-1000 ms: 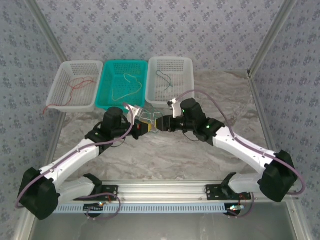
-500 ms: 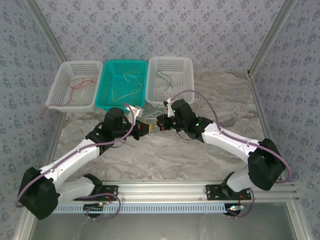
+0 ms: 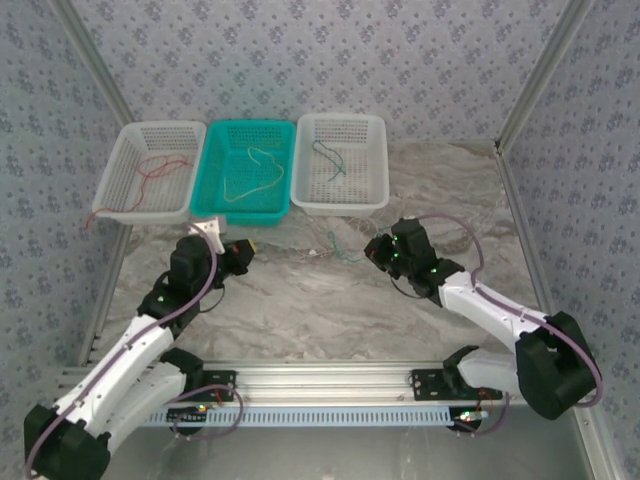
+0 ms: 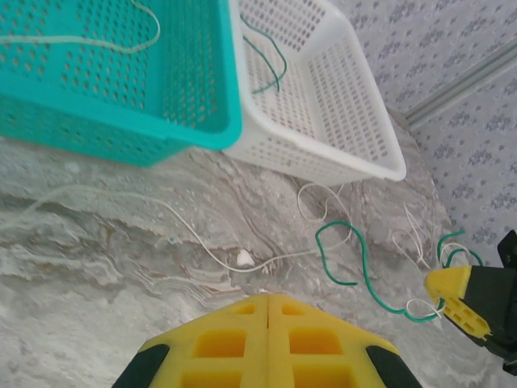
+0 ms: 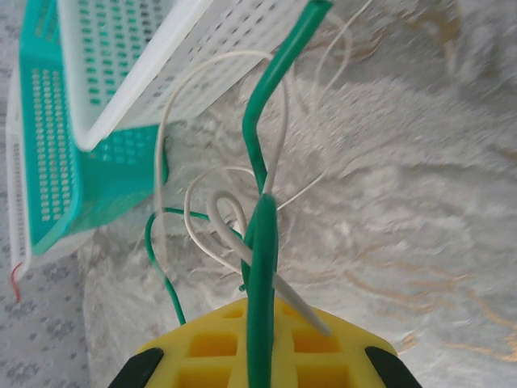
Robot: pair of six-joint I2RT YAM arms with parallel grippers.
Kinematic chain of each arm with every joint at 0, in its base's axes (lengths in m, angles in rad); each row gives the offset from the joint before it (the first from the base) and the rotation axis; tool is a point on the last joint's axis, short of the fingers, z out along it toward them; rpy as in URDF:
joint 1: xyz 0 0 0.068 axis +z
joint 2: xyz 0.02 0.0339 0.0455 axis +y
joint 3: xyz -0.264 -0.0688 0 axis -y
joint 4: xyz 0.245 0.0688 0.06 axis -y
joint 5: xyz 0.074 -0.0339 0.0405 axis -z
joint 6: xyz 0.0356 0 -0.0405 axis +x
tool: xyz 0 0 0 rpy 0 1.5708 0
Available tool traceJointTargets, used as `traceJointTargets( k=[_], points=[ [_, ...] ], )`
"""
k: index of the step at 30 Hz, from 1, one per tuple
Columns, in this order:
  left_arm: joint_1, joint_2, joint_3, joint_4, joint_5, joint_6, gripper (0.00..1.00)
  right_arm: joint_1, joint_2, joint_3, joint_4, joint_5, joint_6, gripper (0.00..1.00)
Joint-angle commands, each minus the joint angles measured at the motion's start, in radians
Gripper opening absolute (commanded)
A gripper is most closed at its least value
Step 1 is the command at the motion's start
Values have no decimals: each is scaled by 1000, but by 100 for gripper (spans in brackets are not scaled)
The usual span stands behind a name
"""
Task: Untangle the cables
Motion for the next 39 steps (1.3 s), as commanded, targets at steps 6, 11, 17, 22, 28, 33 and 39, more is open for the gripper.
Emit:
traceJointTargets(
  k=[6, 11, 17, 22, 28, 33, 39],
  points=[
    [-23, 152, 153, 70, 313, 40, 41, 72, -77, 100, 29, -69, -270, 0],
    [-27, 216, 269, 3, 343, 55, 65, 78, -112, 167, -29, -144, -443, 0],
    [-33, 398, 397, -16, 514, 22, 78, 80, -110, 210, -12, -217, -454, 0],
    [-62, 471, 423, -48, 457, 33, 75, 86, -101, 207, 75, -276, -412, 0],
    [-59, 457, 417, -24, 399, -2, 0, 82, -120, 211, -26, -77, -355, 0],
    [44, 292, 344, -100, 258, -42, 0, -85, -255, 34, -21, 43, -110, 9],
    [136, 197, 312, -94, 360, -37, 0, -161, -328, -98, -43, -26, -30, 27]
  ],
)
